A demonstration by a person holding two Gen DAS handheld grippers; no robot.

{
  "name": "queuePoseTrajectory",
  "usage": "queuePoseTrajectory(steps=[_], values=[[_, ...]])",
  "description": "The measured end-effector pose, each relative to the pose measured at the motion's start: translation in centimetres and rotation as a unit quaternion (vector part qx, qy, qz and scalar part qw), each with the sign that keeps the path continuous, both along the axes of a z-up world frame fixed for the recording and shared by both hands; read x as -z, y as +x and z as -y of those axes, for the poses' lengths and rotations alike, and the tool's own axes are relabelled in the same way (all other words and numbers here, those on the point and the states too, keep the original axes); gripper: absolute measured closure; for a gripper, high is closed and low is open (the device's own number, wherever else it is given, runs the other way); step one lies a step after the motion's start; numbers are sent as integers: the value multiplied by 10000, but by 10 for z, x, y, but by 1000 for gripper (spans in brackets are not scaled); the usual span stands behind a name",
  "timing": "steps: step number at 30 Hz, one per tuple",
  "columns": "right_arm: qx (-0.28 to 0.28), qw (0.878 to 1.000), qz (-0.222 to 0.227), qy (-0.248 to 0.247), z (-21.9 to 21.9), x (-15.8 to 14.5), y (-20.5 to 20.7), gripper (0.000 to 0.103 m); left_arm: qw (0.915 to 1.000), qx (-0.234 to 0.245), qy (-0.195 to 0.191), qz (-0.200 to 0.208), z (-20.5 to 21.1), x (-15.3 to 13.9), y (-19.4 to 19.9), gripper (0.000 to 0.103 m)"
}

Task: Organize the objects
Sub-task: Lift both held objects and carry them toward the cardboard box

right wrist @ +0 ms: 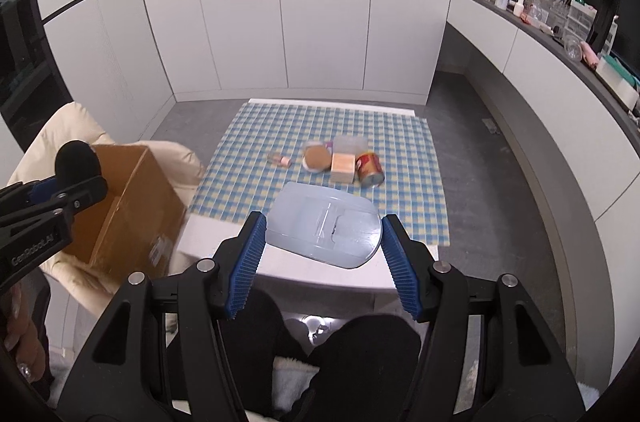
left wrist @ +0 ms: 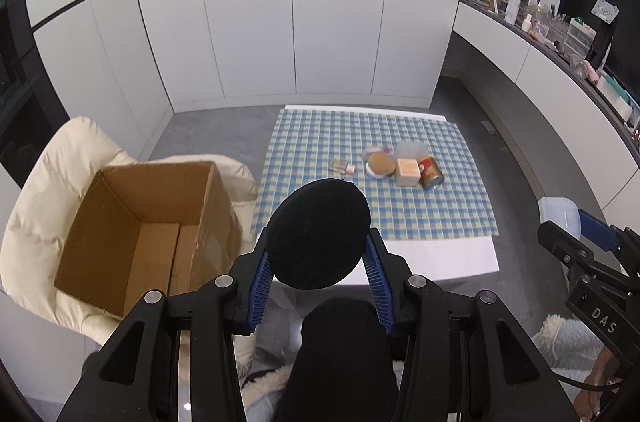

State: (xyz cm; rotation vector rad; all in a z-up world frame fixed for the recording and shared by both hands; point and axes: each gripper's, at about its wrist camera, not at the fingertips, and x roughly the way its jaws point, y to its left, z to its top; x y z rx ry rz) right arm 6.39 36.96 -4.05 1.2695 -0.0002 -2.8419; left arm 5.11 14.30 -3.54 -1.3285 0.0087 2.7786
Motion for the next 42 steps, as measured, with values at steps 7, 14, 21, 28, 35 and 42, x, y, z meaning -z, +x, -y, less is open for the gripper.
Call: queuePoseTrajectory(steps=[7,14,21,28,35,42], values=[[-13,10000,50,-47,-3,5,29,41,10000,-10,87,25,7,4,20,59],[-51,9997,207,-138,-9,14,54,41,9997,114,96,210,9,11,40,59],[-3,9988,450,-186,-20,31,82,41,9989,275,47,365,5,21,57,59],[190,9969,720,-268,-39,49,95,41,9984,308,-77,477,1,36,61,59],[300,9972,637,-263,-50,49,94,41,9977,356,-78,564,-5,39,58,59],[300,9969,676,-278,-50,52,87,41,9981,269,-134,541,-1,41,50,59]])
